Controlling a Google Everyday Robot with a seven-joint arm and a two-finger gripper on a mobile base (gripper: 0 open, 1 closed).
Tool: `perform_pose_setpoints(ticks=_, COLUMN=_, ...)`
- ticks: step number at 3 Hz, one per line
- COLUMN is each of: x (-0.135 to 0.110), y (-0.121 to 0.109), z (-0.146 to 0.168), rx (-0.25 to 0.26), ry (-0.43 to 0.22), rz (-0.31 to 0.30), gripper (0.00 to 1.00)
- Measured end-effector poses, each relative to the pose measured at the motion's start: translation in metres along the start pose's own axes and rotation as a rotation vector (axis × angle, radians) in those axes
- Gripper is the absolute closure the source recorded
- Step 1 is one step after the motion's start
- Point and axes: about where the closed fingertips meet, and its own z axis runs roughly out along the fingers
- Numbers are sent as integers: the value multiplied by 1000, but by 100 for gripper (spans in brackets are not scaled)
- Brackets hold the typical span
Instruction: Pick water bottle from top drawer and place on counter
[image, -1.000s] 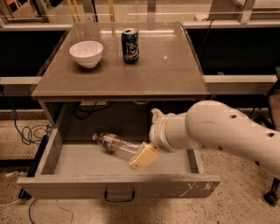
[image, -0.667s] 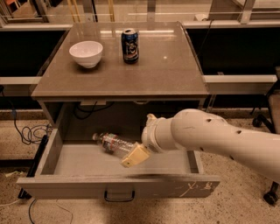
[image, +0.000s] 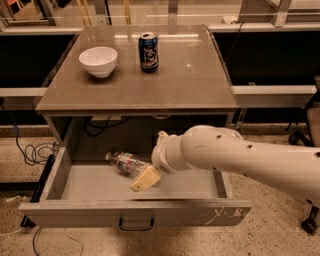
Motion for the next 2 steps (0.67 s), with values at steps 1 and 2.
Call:
perform_pose_setpoints(ticks=1, x=0, y=1, z=20, rx=-17, ry=5, rz=7, gripper=0)
perform_pose_setpoints(ticks=2, x=0, y=3, z=39, rx=-29, ry=2, rz=13, gripper=0)
